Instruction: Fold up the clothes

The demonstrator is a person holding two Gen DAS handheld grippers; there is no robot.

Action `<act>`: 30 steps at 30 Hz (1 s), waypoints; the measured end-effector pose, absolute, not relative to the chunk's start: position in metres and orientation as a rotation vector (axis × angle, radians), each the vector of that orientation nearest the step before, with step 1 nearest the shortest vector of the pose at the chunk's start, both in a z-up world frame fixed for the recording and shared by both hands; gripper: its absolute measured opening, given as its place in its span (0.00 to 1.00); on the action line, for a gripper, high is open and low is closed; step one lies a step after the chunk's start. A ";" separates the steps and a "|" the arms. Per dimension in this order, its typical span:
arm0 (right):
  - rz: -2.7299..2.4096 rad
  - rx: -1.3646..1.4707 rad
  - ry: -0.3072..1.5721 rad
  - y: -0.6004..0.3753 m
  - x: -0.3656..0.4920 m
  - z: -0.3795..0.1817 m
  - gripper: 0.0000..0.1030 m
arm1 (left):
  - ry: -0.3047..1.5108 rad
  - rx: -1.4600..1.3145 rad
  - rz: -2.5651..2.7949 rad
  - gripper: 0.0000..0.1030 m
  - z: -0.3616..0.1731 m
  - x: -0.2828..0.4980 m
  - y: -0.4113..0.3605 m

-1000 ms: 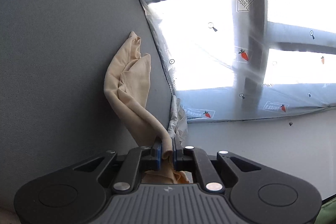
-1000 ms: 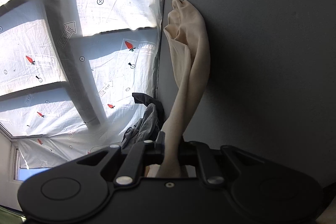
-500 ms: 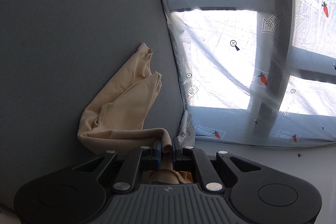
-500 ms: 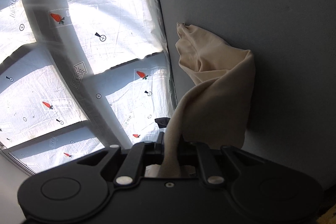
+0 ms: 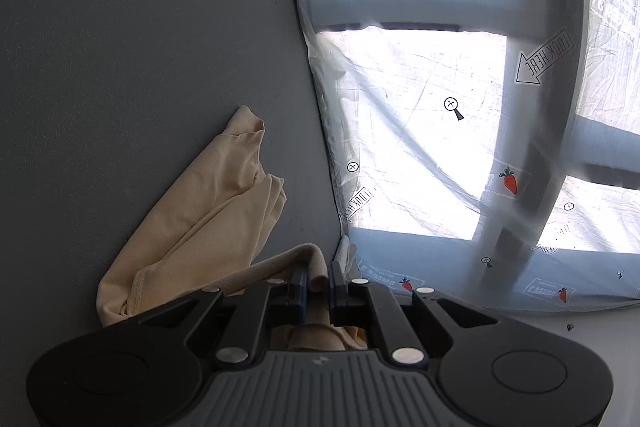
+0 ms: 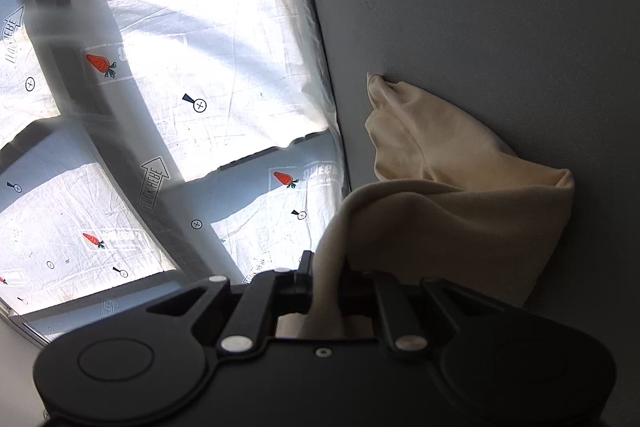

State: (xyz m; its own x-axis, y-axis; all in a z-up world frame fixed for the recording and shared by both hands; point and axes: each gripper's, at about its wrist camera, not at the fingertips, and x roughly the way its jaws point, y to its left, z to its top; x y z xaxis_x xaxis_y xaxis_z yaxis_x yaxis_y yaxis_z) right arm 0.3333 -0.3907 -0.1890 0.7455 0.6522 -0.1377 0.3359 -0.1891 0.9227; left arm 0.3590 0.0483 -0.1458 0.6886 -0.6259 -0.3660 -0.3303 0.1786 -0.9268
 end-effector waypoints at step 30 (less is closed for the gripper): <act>0.169 1.780 0.838 -0.397 0.488 -0.250 0.44 | 0.897 -1.158 -0.048 0.48 -0.188 0.527 0.046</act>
